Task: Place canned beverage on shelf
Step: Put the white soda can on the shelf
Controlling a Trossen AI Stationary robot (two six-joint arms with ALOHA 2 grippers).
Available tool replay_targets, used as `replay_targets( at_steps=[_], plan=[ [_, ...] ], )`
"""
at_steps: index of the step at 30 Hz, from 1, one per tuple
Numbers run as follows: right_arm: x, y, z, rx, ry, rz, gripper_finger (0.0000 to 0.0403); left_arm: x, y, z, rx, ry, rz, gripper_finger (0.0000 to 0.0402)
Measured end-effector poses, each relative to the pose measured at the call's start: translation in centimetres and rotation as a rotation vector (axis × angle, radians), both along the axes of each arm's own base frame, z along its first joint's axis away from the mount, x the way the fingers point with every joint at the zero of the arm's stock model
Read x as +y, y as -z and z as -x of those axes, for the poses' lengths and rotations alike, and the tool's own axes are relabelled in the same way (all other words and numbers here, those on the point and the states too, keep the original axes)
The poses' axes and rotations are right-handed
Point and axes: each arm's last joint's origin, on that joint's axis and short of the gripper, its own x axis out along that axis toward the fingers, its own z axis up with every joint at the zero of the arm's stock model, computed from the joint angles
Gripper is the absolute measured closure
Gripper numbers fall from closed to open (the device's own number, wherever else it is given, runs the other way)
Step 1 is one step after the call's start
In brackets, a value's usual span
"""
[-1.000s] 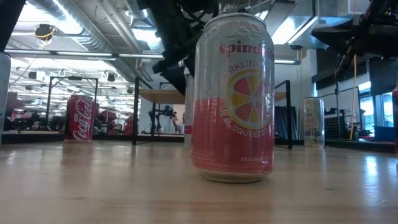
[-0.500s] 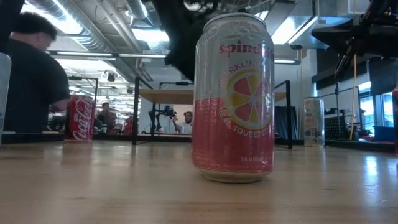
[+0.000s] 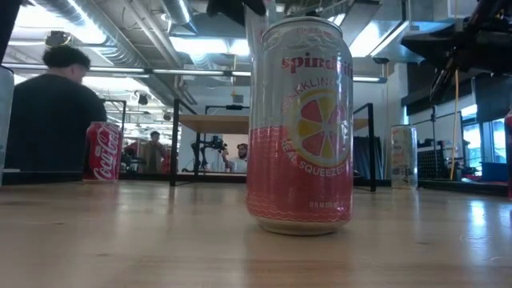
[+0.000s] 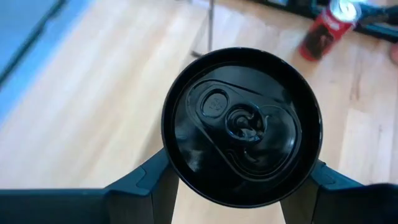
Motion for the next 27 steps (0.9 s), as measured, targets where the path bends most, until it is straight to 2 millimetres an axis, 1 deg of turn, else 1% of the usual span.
replay_targets(
  at_steps=[3,7,14,21,23,27],
  plan=[
    [0.0,0.0,0.0,0.001,-0.004,0.001,0.0402,1.3,-1.5,1.1,0.019,-0.005,-0.034,0.0211],
    [0.0,0.0,0.0,0.002,-0.004,0.001,0.0402,3.6,-2.3,2.6,0.077,-0.030,-0.075,0.0204],
    [0.0,0.1,0.0,0.002,-0.011,-0.016,0.0402,8.6,-1.9,5.1,0.165,-0.055,-0.065,0.0203],
    [0.0,0.3,-0.1,0.027,-0.010,-0.017,0.0402,13.2,-2.0,7.7,0.155,-0.065,-0.041,0.0203],
    [0.0,0.3,-0.1,0.029,-0.009,-0.017,0.0402,14.3,-1.9,8.4,0.142,-0.042,-0.026,0.0203],
    [0.0,0.3,-0.1,0.028,0.001,-0.020,0.0402,15.7,-0.9,9.3,0.146,-0.035,0.024,0.0202]
  ],
)
